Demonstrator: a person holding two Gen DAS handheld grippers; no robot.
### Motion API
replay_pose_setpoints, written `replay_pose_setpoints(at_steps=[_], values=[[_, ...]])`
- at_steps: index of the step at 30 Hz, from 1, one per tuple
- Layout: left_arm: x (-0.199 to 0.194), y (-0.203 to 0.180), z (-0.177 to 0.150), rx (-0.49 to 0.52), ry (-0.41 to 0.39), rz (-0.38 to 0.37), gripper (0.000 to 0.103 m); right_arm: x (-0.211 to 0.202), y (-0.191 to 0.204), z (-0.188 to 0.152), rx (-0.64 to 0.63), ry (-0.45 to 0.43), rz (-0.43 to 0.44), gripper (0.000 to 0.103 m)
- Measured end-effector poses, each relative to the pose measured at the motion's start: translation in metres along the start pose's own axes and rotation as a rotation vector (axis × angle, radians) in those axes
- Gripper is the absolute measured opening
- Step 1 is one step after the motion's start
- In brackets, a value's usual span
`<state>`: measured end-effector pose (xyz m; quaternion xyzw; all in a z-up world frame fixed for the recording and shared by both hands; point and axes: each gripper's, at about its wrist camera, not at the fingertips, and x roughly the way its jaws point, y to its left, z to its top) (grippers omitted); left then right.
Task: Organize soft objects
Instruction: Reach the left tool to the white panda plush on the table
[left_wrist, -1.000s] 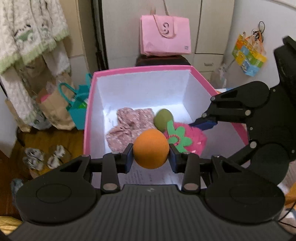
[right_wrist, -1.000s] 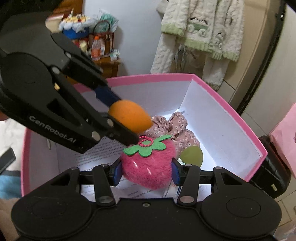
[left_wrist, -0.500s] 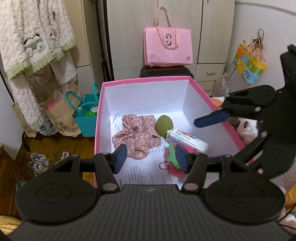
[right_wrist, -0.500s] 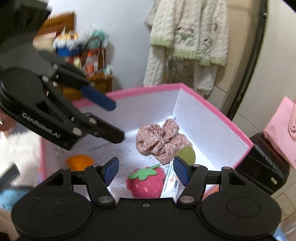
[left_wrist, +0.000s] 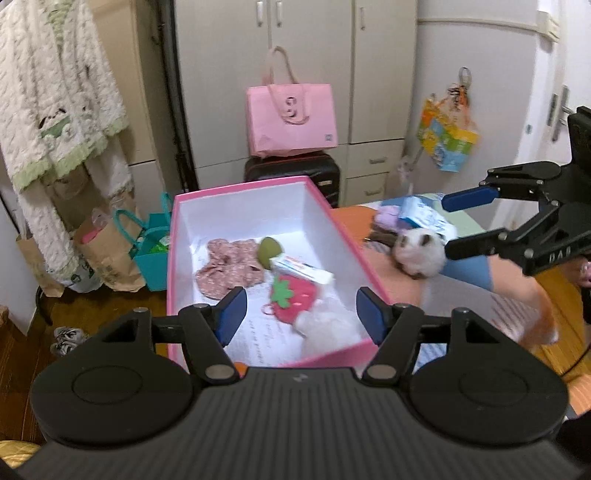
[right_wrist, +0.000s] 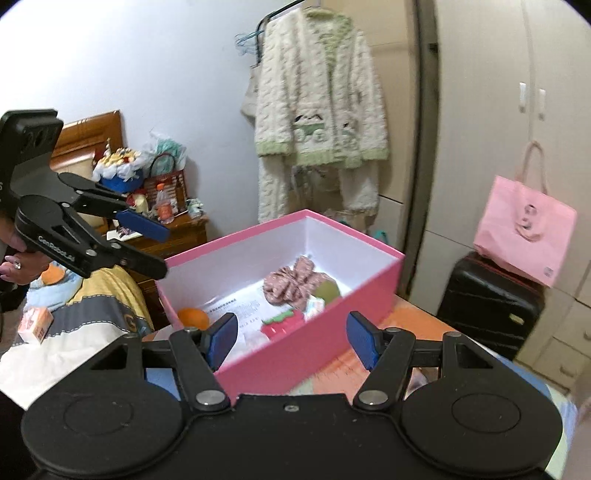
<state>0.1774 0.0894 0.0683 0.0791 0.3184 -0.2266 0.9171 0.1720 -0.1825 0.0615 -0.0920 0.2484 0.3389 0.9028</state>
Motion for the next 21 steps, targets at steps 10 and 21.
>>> replay_pose_setpoints(at_steps=[10, 21], values=[[-0.014, -0.065, 0.003, 0.114, 0.025, -0.069, 0.067, -0.067, -0.015, -0.047, 0.028, 0.015, -0.147, 0.07], [0.023, -0.14, 0.006, 0.206, 0.1, -0.218, 0.067, -0.095, -0.035, -0.094, 0.093, 0.02, -0.178, 0.071]])
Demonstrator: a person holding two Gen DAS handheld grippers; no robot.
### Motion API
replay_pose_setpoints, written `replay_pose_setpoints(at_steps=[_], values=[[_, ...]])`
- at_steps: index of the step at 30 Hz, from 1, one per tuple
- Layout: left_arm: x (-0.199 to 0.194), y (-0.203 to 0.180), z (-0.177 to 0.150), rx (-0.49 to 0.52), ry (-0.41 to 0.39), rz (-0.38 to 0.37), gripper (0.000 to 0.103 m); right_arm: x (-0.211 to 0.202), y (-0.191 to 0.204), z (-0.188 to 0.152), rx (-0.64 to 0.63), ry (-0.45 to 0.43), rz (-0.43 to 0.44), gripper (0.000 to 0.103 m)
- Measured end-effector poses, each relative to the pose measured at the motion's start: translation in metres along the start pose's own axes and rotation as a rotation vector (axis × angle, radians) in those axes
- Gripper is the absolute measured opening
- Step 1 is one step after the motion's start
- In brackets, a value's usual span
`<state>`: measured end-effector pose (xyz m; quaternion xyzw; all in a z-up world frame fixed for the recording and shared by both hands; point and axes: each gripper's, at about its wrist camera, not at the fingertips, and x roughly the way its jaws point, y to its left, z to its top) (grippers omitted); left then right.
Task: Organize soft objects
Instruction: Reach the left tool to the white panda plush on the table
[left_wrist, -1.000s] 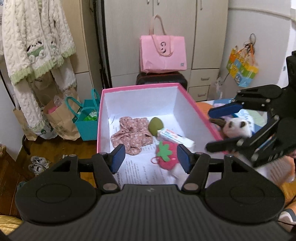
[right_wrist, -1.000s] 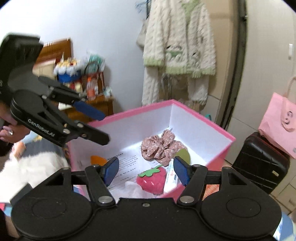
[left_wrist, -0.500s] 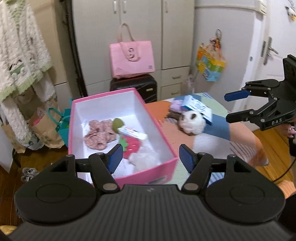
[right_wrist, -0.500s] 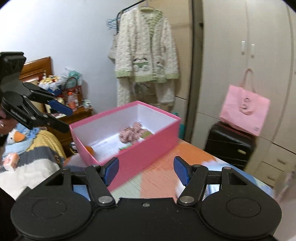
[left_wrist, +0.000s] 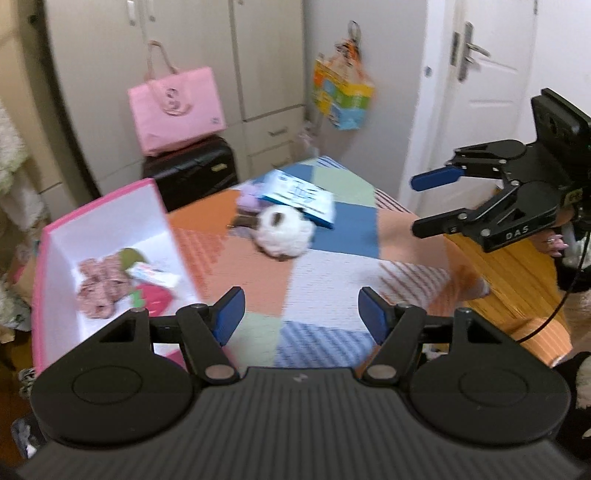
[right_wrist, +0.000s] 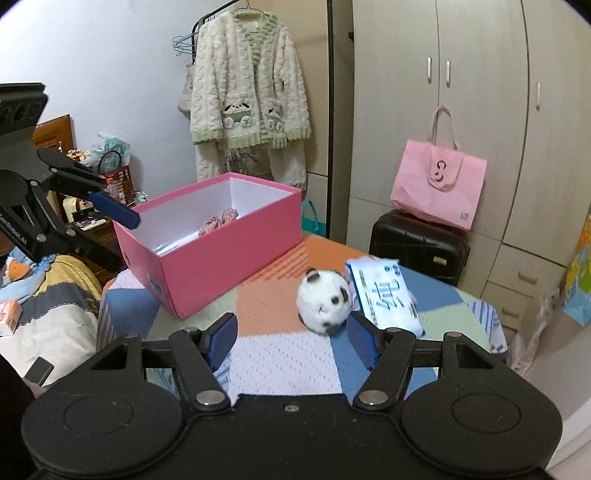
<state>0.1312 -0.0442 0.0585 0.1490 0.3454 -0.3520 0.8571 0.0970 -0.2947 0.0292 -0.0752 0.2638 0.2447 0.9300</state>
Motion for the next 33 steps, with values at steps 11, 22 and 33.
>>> replay_pose_setpoints(at_steps=[11, 22, 33], values=[[0.068, -0.015, 0.016, -0.037, 0.036, -0.063, 0.067, 0.045, -0.016, -0.041, 0.03, 0.069, 0.011, 0.071], [0.13, 0.009, 0.019, -0.173, 0.015, -0.05, 0.067, 0.105, -0.012, -0.049, 0.011, 0.045, -0.037, 0.072], [0.174, 0.026, 0.019, -0.27, -0.084, 0.01, 0.067, 0.148, -0.012, -0.034, -0.031, -0.012, -0.104, 0.072]])
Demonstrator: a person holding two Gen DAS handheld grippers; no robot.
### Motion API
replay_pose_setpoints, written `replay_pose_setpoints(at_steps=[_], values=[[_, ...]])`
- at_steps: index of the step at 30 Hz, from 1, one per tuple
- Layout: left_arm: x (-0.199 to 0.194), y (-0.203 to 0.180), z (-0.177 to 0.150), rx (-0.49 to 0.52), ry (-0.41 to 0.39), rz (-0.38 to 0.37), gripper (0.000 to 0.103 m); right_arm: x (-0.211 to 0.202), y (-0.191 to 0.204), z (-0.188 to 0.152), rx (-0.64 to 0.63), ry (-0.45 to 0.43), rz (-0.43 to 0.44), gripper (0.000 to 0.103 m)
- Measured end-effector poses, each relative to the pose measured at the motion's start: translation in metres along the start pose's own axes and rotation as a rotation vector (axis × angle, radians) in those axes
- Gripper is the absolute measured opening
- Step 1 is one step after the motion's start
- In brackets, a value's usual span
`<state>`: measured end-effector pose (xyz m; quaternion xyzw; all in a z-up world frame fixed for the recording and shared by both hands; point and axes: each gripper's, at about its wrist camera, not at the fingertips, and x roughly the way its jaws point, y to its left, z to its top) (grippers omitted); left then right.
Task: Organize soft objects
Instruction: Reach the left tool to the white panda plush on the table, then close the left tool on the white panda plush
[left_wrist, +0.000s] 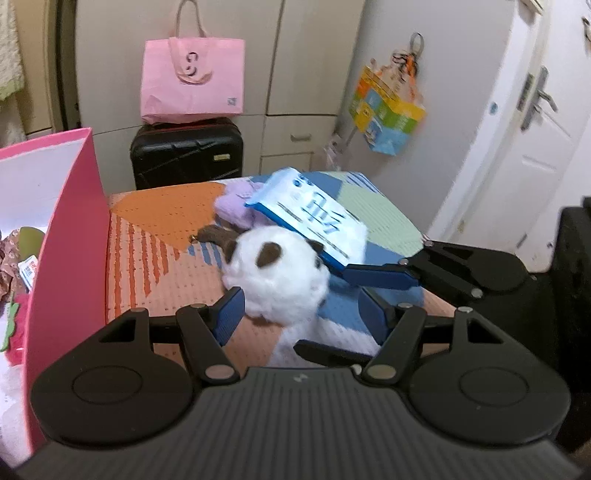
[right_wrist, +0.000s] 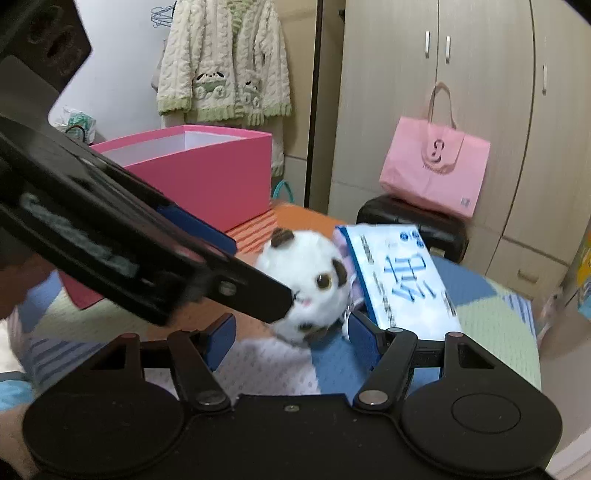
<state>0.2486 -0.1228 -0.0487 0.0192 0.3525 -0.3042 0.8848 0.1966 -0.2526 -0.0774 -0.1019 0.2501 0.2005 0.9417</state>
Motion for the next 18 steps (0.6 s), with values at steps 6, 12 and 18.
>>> replay_pose_setpoints(at_steps=[6, 12, 18], values=[[0.021, 0.012, 0.001, -0.057, -0.012, 0.022, 0.068, 0.016, -0.002, 0.003, 0.003, -0.018, -0.037, 0.072], [0.032, 0.02, 0.0, -0.099, -0.028, 0.003, 0.068, 0.029, -0.004, 0.007, 0.011, -0.015, -0.048, 0.073], [0.038, 0.026, -0.002, -0.137, -0.038, -0.015, 0.069, 0.039, -0.003, 0.008, 0.008, -0.008, -0.039, 0.073]])
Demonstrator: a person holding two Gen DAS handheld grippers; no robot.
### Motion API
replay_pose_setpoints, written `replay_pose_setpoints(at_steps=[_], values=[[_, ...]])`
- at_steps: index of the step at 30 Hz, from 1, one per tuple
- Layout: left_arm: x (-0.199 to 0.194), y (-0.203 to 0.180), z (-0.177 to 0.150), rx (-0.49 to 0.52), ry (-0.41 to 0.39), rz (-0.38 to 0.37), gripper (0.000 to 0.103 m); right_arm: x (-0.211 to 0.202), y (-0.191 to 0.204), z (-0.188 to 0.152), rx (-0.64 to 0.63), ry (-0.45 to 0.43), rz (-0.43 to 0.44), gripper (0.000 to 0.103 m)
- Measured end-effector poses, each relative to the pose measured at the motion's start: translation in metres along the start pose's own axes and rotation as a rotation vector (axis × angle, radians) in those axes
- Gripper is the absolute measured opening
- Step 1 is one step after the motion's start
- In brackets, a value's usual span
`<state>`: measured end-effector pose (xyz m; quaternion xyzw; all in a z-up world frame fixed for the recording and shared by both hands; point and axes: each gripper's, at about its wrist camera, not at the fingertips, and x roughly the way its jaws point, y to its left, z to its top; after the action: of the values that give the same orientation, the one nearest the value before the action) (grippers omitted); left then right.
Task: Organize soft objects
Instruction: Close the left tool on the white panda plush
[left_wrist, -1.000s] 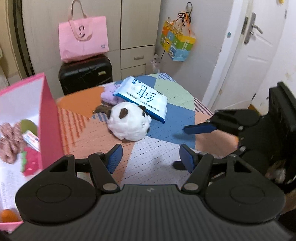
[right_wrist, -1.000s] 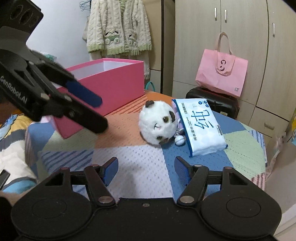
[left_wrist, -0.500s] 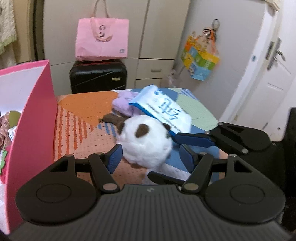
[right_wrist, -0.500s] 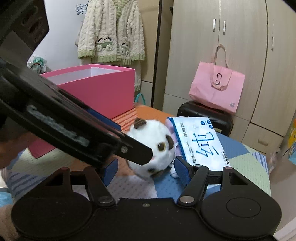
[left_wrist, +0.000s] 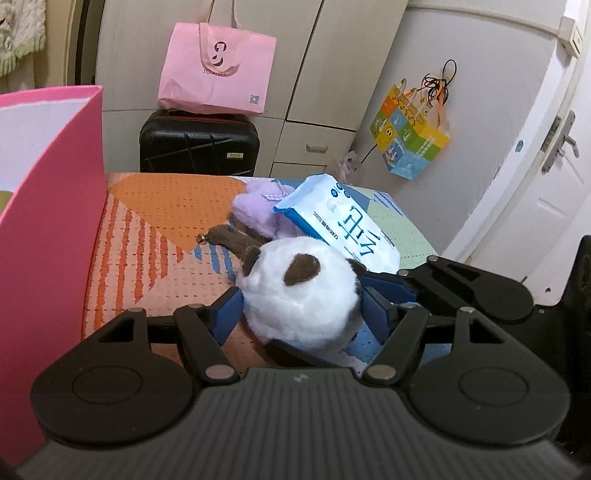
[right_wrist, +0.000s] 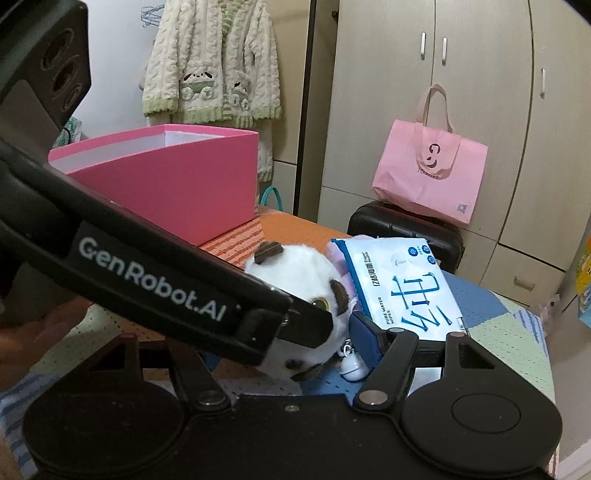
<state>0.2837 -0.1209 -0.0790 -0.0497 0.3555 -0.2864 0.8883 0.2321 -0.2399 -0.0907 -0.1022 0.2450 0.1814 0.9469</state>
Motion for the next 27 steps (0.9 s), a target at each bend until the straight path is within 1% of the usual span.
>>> replay_pose_setpoints(at_steps=[3, 5, 7, 12, 21, 27], values=[[0.001, -0.001, -0.001, 0.007, -0.004, 0.002, 0.068, 0.005, -0.002, 0.001, 0.009, 0.0, 0.0, 0.072], [0.002, -0.003, -0.001, 0.015, 0.023, 0.003, 0.063, 0.007, -0.004, 0.001, 0.016, 0.014, 0.011, 0.068], [0.0, -0.008, -0.001, 0.037, 0.028, 0.017, 0.061, 0.005, -0.005, 0.001, 0.029, 0.015, 0.018, 0.066], [-0.003, -0.011, -0.002, 0.041, 0.039, 0.021, 0.06, 0.001, -0.004, -0.001, 0.059, 0.014, 0.018, 0.065], [-0.02, -0.017, -0.012, 0.045, 0.049, 0.016, 0.06, -0.012, 0.004, -0.004, 0.123, 0.023, 0.025, 0.065], [-0.036, -0.023, -0.023, 0.055, 0.054, 0.003, 0.06, -0.027, 0.011, -0.009, 0.171, 0.025, 0.056, 0.065]])
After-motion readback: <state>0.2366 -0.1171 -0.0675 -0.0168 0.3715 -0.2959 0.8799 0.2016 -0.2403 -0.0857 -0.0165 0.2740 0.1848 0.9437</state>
